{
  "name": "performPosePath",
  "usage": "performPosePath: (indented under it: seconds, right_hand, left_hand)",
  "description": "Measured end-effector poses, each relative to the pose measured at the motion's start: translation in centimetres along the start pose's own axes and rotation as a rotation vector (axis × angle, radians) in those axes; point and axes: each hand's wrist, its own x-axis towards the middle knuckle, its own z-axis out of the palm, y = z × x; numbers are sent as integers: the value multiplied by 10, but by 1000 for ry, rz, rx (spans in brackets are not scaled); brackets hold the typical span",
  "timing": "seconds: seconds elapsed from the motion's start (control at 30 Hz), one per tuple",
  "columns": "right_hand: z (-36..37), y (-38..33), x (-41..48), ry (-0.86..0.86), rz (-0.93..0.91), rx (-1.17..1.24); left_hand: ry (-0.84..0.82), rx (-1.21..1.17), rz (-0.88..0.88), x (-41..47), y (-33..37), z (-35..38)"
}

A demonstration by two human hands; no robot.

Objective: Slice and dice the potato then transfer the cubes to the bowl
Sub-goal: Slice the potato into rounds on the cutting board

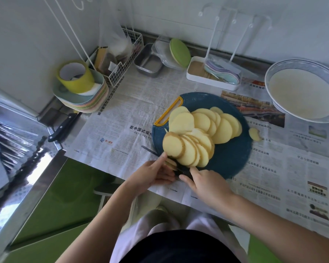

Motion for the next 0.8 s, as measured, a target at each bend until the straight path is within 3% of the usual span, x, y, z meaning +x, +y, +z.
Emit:
performPosePath:
  seconds: [0.1, 0.23, 0.53, 0.8]
  right_hand:
    - [5, -3, -3, 83, -13, -161]
    - [10, -8, -8, 146, -16, -238]
    - [-7, -10, -11, 247, -36, -272]
    - [-38, -1, -10, 267, -126, -302]
  left_hand:
    - [156, 61, -19, -4, 2, 8]
    - [325, -138, -48, -6, -1, 14]
    - [429, -266, 3, -13, 4, 18]
    - [396, -477, 65, -20, 27, -2]
